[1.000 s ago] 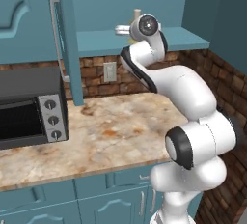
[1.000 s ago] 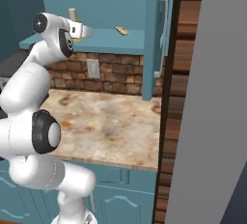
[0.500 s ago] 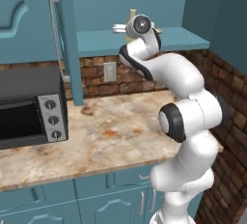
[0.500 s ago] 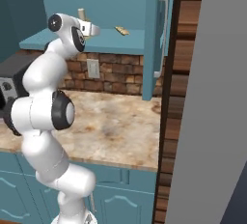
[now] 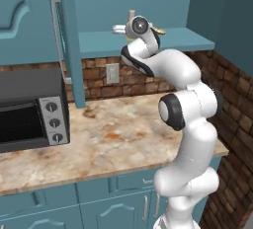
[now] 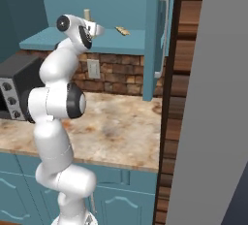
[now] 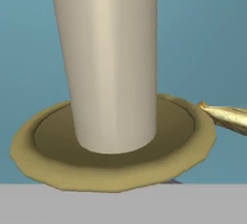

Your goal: Pick the jar and candle from the dining table and place them in the open cabinet. Close the cabinet after placing the objects.

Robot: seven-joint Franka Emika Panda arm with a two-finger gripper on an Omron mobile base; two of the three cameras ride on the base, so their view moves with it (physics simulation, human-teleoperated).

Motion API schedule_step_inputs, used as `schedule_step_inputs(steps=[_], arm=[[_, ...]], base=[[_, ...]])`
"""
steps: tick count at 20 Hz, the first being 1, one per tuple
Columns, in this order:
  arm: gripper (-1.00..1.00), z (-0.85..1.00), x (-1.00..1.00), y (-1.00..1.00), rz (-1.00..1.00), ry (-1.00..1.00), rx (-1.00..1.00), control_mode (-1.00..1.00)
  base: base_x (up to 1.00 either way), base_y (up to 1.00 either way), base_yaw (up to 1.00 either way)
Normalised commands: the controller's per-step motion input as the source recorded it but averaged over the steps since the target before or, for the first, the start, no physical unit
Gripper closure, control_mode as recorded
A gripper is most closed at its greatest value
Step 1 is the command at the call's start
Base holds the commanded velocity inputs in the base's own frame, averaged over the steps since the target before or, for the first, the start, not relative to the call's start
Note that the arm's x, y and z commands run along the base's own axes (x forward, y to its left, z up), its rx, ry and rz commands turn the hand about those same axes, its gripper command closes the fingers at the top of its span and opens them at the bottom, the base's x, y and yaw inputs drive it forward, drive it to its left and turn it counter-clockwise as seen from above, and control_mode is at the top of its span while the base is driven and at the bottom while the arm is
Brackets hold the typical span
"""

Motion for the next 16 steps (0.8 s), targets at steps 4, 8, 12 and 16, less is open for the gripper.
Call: schedule_step_inputs(steps=[4,8,12,16], arm=[[1.0,-0.21,0.45,0.0,0.0,0.0,0.0,-1.0],[1.0,-0.32,0.32,-0.02,0.0,0.03,0.0,-1.0],[1.0,-0.28,0.01,-0.07,0.0,0.0,0.0,-1.0],[-1.0,-0.09,0.0,0.0,0.0,0.0,0.0,-1.0]], base=[[0.0,0.0,0.0],[0.0,0.0,0.0],[0.0,0.0,0.0],[0.0,0.0,0.0]])
